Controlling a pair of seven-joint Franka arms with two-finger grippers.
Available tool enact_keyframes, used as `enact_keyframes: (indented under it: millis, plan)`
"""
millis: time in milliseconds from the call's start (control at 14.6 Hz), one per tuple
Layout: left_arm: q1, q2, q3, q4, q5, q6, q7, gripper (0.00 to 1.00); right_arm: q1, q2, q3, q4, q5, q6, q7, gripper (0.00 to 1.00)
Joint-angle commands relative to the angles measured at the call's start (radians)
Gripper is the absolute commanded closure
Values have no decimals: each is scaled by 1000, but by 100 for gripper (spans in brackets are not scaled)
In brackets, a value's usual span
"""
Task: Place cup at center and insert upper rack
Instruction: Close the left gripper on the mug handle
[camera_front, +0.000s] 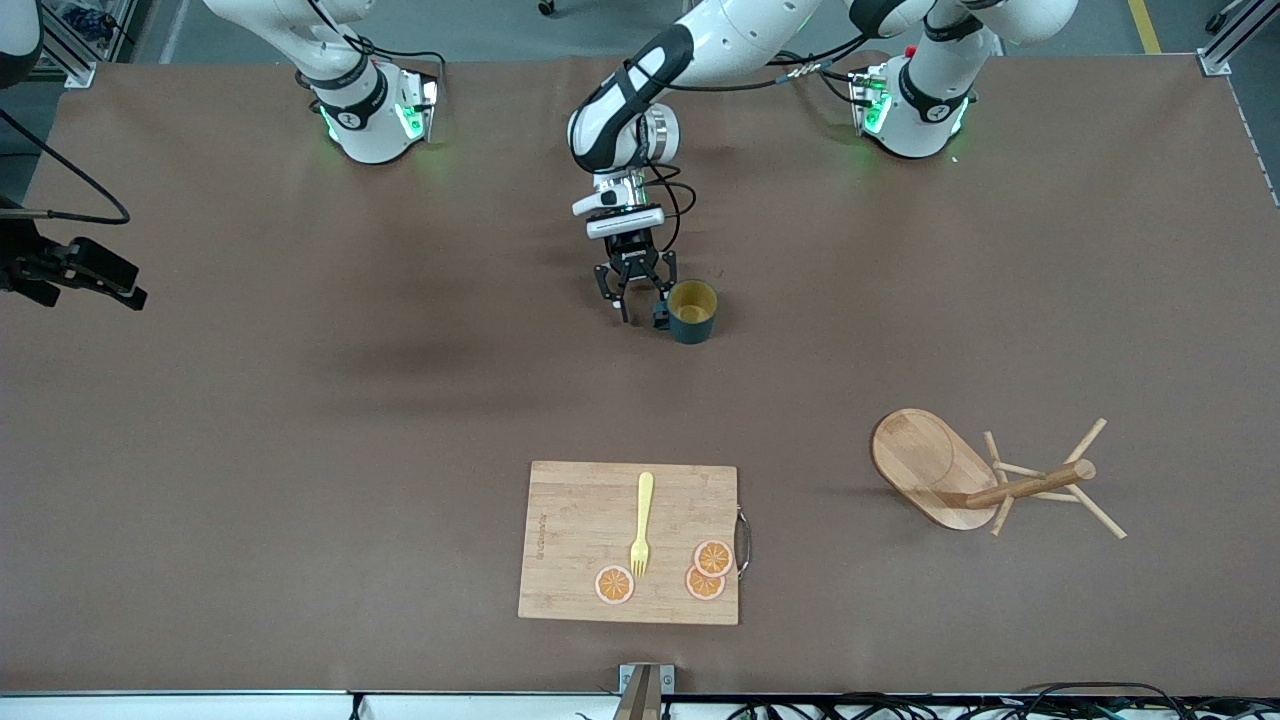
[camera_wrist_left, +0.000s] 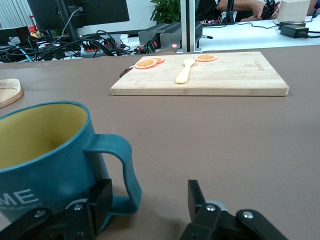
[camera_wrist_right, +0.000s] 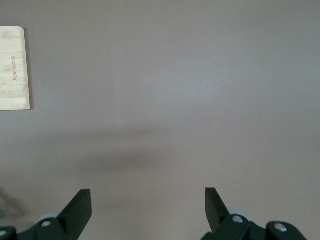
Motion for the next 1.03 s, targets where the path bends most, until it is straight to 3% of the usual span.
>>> enact_keyframes:
  millis: [0,275,549,755,961]
  plan:
    - [2,18,8,19,21,18,18,35,-7,-18,13,-9,-9,5,-10,0]
    - [2,21,10,22,20,32,16,47,-5,-15,13,-9,-7,5,-10,0]
    - [3,18,10,21,18,33,16,73,-5,-14,13,-9,-1,4,-10,0]
    - [9,13,10,21,18,38,15,75,-5,-12,13,-7,-1,8,-9,0]
    - [11,12,10,21,18,38,12,87,-5,-12,13,-6,-1,11,-9,0]
